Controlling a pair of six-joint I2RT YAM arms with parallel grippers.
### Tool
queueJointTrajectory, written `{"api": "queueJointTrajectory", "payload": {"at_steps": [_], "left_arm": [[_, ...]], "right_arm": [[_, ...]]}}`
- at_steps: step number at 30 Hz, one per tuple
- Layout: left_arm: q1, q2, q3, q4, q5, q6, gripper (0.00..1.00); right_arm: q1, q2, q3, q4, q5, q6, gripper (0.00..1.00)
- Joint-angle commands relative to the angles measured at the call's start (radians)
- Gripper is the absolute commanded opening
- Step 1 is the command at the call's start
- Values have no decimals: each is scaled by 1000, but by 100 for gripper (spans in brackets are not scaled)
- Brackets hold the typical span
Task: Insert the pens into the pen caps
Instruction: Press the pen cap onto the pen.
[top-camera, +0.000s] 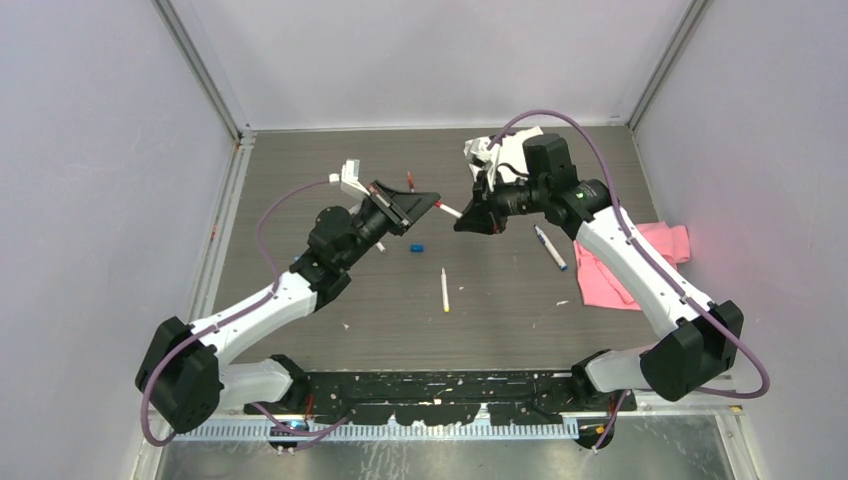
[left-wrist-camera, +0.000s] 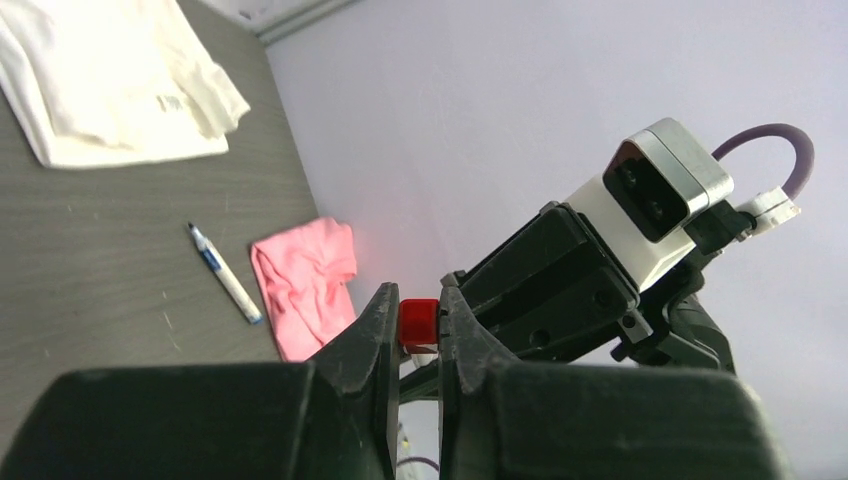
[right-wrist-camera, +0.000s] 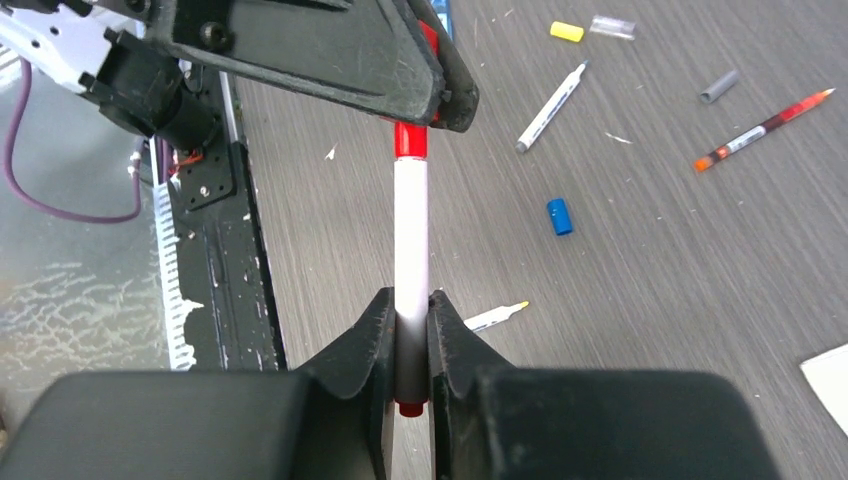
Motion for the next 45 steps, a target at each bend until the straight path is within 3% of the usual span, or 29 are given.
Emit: {"api": "queueJointTrajectory", "payload": {"at_steps": [1, 8, 12, 14, 16, 19, 23, 30, 36, 38, 43, 45], "left_arm": [[-87, 4, 128, -138, 57, 163, 1], [-121, 96, 199, -149, 185, 160, 1], [-118, 106, 213, -176, 296, 153, 1], [-115, 113, 213, -174, 336, 129, 1], [-108, 120, 224, -216, 350, 101, 1], [-119, 130, 308, -406, 325, 111, 1], [-174, 167, 458, -689, 259, 248, 1], [-166, 165, 412, -685, 422, 325, 0], [-169, 113, 373, -644, 266, 364, 1], [-170, 78, 344, -558, 206, 361, 1], [-155, -36, 275, -374, 22, 283, 5], [-138, -83, 253, -319, -16, 240, 14]], "right_arm": [[10, -4, 97, 149, -10, 124, 1], [14, -2, 106, 355, -29, 262, 1], [-28, 4, 91, 627, -79, 509, 1], [-32, 7, 106, 630, -56, 494, 1], [-18, 1, 131, 503, 26, 368, 1], [5, -1, 155, 422, 83, 256, 1], [10, 8, 156, 490, 26, 351, 1], [-43, 17, 174, 628, 25, 488, 1], [-49, 5, 155, 670, -50, 507, 1], [-44, -4, 139, 648, -92, 485, 1], [-24, -42, 72, 417, -150, 308, 1], [-24, -62, 32, 361, -158, 274, 1]]}}
